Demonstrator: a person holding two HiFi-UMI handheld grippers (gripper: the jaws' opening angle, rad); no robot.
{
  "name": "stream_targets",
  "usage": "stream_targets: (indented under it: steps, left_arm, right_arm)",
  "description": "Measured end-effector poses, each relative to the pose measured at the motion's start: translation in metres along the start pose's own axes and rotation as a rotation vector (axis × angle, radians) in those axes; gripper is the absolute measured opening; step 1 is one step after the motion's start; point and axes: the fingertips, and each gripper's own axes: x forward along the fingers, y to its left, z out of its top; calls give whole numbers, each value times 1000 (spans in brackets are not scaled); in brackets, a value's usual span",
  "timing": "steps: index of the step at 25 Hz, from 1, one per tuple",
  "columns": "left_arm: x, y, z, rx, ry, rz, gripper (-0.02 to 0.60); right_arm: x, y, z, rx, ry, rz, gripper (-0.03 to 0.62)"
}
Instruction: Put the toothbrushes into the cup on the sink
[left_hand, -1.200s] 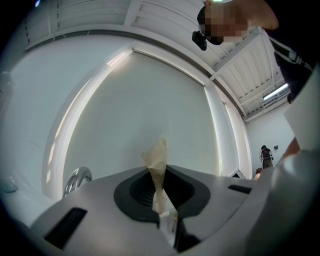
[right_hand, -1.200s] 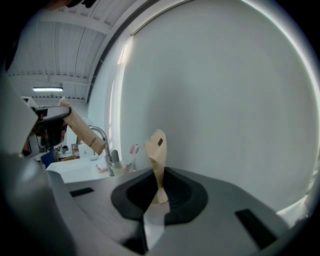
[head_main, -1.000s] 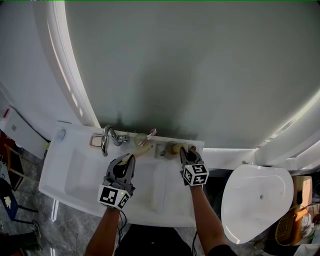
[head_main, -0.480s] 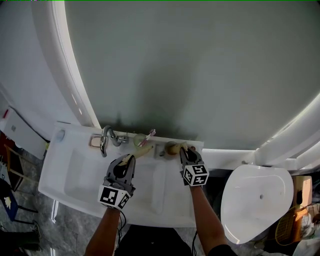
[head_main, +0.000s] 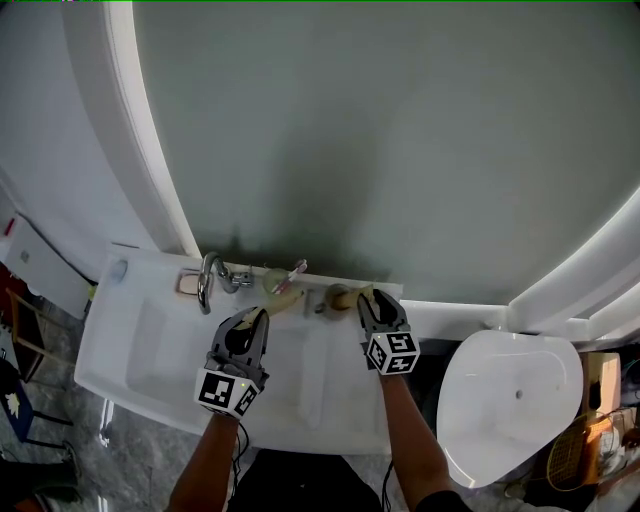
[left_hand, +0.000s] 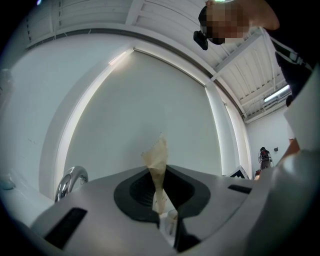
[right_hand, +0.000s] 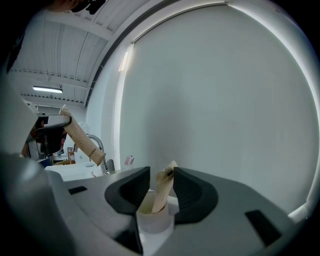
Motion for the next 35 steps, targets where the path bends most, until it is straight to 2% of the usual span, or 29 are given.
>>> stream_targets:
  steps: [12,22,35]
  left_arm:
    - [7,-9,6,-8,-8,-11,46]
    - [4,-13,16,-10,-4,-14,46]
    - [0,-17,32,-11,0,-20,46]
  right_arm:
    - [-30,1,40,-40,-85,-8,198]
    - [-87,32,74,-63,-168,-1,242]
    - [-130,51,87,-65,-177,-23,245]
